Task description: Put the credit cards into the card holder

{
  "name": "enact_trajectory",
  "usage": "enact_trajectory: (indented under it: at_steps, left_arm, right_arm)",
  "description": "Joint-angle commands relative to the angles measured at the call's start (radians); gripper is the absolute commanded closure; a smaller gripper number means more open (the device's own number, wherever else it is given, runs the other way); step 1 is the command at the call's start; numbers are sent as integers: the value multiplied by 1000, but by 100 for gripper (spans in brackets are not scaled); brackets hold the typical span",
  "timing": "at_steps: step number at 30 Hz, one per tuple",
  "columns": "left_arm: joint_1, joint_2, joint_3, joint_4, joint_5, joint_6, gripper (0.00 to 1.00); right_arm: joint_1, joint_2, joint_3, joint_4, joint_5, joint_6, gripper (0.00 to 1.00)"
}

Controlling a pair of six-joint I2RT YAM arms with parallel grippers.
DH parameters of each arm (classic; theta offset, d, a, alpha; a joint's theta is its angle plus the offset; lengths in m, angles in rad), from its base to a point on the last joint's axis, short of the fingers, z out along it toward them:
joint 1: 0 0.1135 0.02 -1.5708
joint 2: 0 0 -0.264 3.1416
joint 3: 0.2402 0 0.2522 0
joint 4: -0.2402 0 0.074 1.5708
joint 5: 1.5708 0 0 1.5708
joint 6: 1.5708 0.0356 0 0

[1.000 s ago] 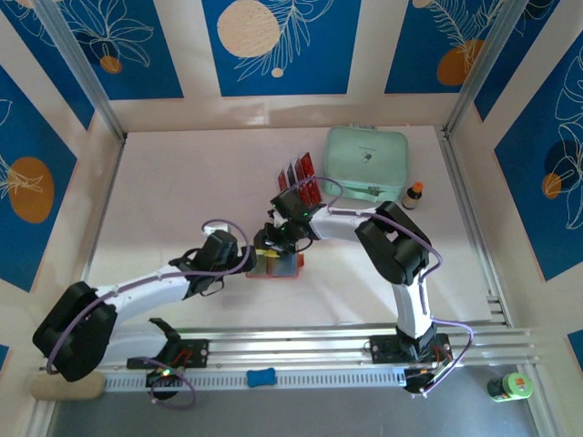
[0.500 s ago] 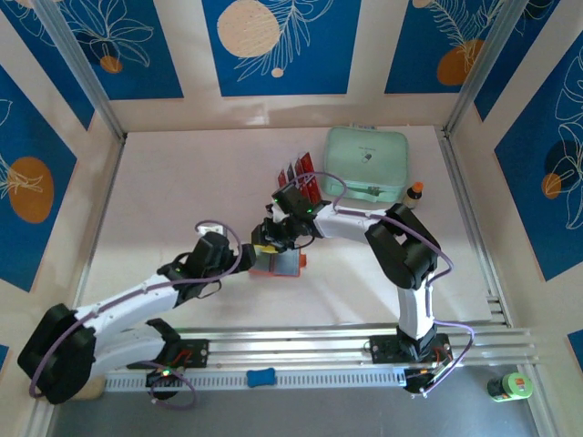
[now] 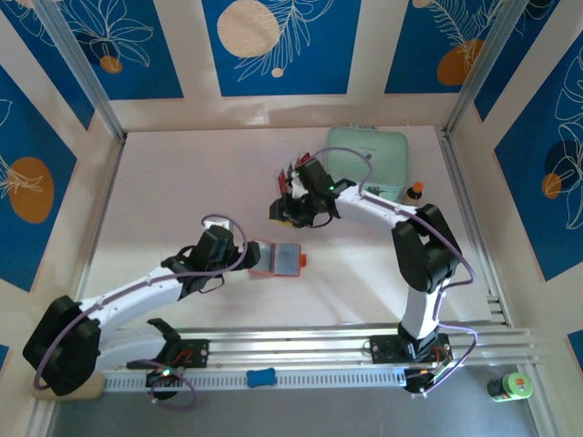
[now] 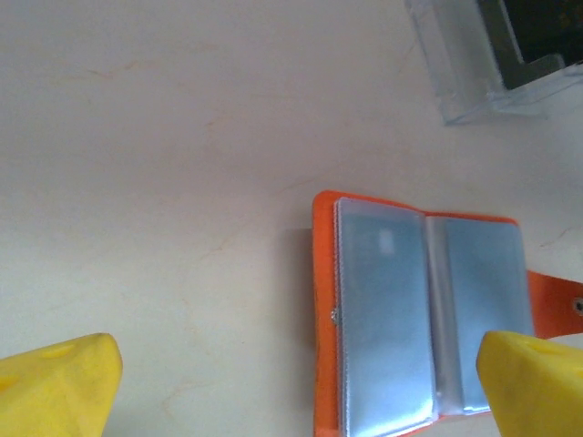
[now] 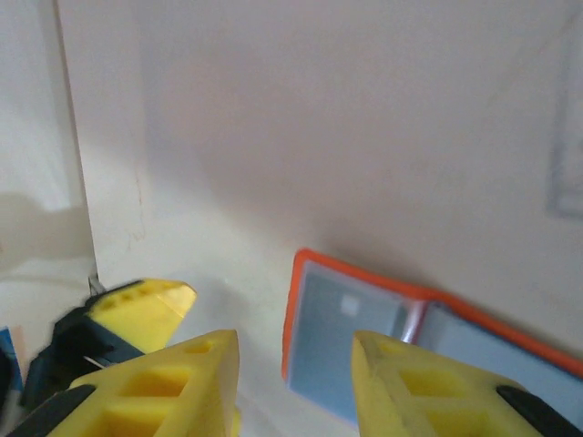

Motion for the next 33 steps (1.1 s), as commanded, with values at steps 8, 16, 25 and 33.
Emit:
enact_trajectory:
  at_steps: [8,16,25,33]
  left_arm:
    - [-3,183,224,-46,30,109,0]
    - [-3,248,316,-44,21,99,0]
    - [-2,244,228,37,22,-13,0]
    - [-2,232,186,47,20,-20,0]
  right_arm:
    - [-8,40,296,-396,360,-357,66]
    - [2,166,465,-544,541,-439,71]
    - [18,269,553,-612,615,-470,71]
    - [23,325,578,-624,616,-480,71]
